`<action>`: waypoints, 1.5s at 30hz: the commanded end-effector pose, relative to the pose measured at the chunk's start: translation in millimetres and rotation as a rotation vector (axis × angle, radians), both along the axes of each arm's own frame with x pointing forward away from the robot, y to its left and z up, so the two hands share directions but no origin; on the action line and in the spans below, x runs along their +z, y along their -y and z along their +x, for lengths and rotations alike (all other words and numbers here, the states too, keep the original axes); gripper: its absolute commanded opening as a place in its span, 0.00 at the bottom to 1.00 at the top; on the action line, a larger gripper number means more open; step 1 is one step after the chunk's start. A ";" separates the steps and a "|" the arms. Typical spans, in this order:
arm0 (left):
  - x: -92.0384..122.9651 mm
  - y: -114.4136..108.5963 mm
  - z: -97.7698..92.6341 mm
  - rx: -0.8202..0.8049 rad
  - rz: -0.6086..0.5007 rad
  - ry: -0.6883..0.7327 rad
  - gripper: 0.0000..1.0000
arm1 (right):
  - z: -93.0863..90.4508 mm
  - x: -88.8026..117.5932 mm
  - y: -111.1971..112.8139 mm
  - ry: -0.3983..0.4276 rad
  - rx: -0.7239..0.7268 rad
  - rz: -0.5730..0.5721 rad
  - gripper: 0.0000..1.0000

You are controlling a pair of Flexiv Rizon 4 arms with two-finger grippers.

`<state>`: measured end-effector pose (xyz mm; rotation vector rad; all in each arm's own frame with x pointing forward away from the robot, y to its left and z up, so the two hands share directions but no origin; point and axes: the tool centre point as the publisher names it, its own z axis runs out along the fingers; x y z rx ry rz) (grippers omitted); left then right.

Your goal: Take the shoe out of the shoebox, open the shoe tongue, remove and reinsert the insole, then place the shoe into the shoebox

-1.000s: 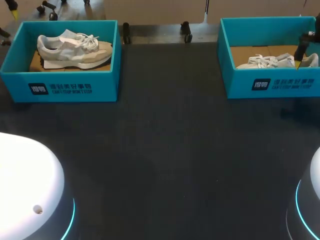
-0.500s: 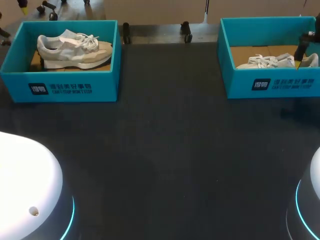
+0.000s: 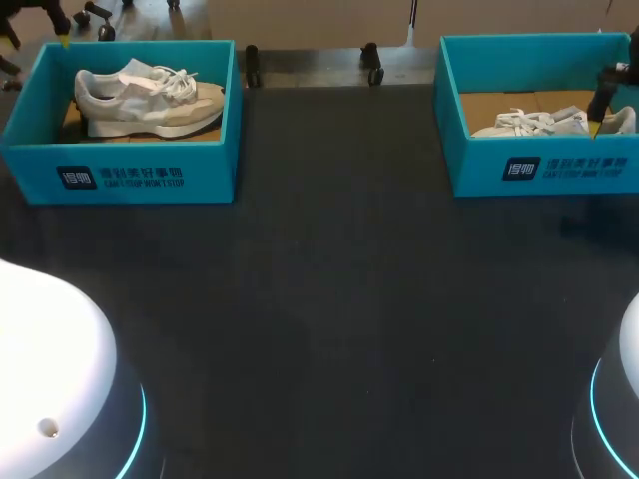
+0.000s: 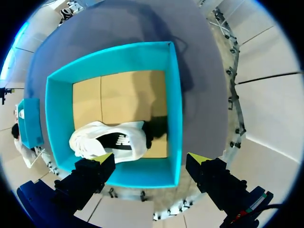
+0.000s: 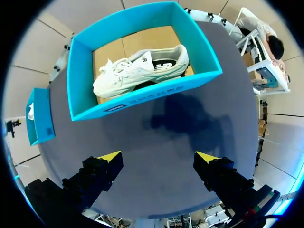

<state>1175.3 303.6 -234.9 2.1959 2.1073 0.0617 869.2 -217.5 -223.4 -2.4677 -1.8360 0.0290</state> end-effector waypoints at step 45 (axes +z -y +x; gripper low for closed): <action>-64.6 24.5 19.5 -0.017 0.090 -0.099 1.00 | -1.2 -0.2 -0.4 0.003 -0.002 0.000 1.00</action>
